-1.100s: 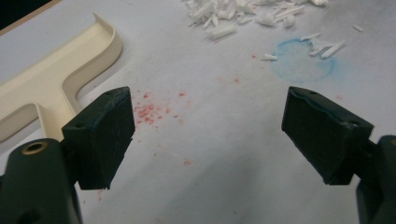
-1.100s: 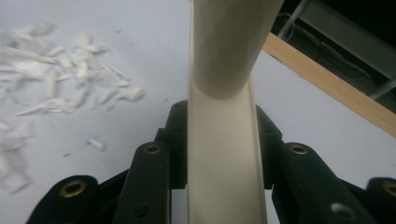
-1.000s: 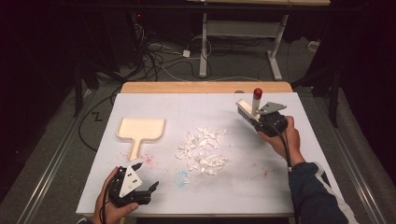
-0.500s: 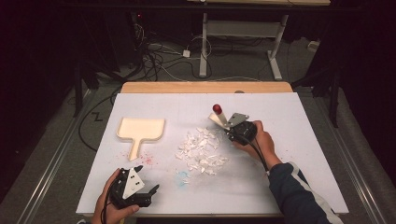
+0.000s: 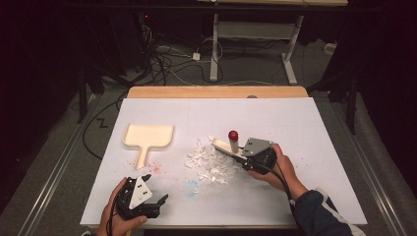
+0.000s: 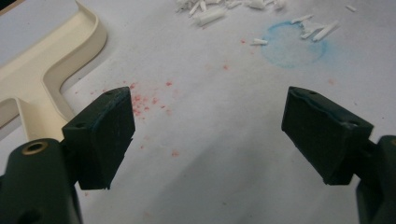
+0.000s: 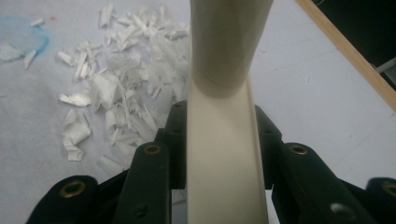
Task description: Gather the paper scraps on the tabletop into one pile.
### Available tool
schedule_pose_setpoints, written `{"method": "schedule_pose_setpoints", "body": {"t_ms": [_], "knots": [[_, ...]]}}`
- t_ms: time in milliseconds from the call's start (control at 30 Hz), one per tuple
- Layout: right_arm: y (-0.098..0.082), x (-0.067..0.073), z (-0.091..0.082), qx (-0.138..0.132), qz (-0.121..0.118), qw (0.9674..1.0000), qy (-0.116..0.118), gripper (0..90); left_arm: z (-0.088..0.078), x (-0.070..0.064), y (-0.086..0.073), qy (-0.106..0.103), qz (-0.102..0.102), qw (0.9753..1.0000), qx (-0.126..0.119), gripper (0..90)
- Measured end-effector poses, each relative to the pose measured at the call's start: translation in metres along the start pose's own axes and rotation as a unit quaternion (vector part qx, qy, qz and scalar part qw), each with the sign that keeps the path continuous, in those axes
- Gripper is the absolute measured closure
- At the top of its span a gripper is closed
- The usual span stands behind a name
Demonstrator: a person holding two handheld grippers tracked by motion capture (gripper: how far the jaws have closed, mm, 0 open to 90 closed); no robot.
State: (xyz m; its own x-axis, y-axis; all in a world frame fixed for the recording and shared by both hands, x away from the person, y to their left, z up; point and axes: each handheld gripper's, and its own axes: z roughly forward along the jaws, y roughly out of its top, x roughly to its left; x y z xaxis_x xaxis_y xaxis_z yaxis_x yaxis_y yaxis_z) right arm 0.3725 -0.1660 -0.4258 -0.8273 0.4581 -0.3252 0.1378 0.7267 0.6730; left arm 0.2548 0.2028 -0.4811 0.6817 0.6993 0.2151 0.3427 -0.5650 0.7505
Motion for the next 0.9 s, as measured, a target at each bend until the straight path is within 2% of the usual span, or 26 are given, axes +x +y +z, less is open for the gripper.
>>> {"method": "schedule_pose_setpoints", "body": {"t_ms": [67,200,233,300,367,433,533,600,667,767,833,900], "knots": [[0.001,-0.008,-0.007,-0.010,0.016,0.9997,-0.013,68.0,0.001,0.000,0.001,-0.002,0.002,1.0000,0.002,16.4],[0.004,-0.027,-0.016,-0.018,0.039,0.9988,-0.024,68.0,0.002,0.001,0.000,-0.005,-0.002,1.0000,0.005,16.4],[0.006,-0.040,-0.017,-0.021,0.053,0.9977,-0.036,68.0,0.002,0.002,0.000,-0.005,-0.004,1.0000,0.005,16.5],[0.007,-0.045,-0.017,-0.019,0.059,0.9973,-0.040,68.0,0.002,0.002,-0.001,-0.006,-0.011,0.9999,0.008,16.5],[0.009,-0.058,-0.013,-0.016,0.073,0.9953,-0.063,68.0,0.002,0.003,0.000,-0.004,-0.003,1.0000,0.006,16.5],[0.009,-0.068,-0.006,-0.008,0.078,0.9936,-0.081,68.0,0.003,0.002,0.000,-0.008,-0.008,0.9999,0.008,16.5],[0.010,-0.081,0.012,0.019,0.090,0.9894,-0.113,68.0,0.003,0.002,0.000,-0.006,-0.001,1.0000,0.006,16.5],[0.011,-0.087,0.027,0.039,0.082,0.9869,-0.133,68.0,0.004,0.002,0.000,-0.011,-0.005,0.9999,0.009,16.5],[0.012,-0.088,0.044,0.064,0.065,0.9819,-0.166,68.0,0.004,0.002,0.000,-0.013,-0.005,0.9999,0.010,16.5],[0.013,-0.092,0.063,0.072,0.066,0.9814,-0.165,68.0,0.005,0.003,0.000,-0.016,-0.009,0.9998,0.007,16.5],[0.016,-0.092,0.075,0.079,0.061,0.9800,-0.172,68.0,0.005,0.004,-0.001,-0.017,-0.010,0.9998,0.006,16.5],[0.019,-0.090,0.084,0.066,0.069,0.9834,-0.154,68.0,0.005,0.004,-0.001,-0.018,-0.009,0.9998,0.006,16.5]]}}
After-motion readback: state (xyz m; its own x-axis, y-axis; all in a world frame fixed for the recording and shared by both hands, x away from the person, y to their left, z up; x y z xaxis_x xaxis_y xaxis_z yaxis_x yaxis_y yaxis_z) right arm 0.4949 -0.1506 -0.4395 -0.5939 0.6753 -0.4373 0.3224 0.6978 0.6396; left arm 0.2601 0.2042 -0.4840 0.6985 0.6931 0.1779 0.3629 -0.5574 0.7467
